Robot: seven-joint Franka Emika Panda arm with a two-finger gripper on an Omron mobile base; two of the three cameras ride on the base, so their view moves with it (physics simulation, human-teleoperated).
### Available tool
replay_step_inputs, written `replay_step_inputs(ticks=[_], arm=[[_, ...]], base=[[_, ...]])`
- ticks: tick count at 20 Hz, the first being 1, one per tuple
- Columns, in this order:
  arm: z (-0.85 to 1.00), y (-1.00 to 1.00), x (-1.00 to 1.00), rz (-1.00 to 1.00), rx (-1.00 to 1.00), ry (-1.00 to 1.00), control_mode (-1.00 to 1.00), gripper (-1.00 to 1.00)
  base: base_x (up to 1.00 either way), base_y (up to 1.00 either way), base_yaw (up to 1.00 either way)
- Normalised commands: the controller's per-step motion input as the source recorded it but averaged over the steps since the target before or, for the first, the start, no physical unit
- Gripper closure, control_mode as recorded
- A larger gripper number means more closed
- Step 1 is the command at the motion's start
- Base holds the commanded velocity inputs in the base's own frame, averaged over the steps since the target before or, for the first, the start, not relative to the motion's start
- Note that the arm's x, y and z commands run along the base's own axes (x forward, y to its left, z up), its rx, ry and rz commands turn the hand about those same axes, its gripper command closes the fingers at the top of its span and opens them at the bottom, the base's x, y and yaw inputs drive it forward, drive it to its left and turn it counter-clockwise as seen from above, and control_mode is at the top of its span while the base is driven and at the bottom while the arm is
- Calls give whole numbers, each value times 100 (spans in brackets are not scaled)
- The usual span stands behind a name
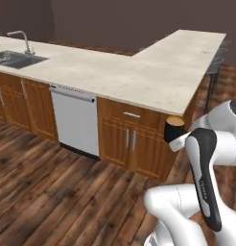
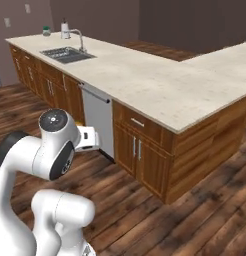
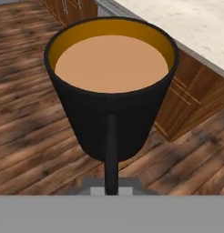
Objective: Pick the cup of tea, navigate to the dining table, and place it on the saucer.
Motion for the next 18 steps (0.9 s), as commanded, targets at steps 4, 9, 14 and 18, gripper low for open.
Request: replay_step_inputs(ticks=[4,9,14,18], arm=[[0,0,0,0,0,0,100,100],[0,0,0,0,0,0,100,100],[0,0,0,0,0,0,100,100],[0,0,0,0,0,0,100,100]], base=[[35,23,-16],[42,58,-2],[57,69,0],[64,57,0]])
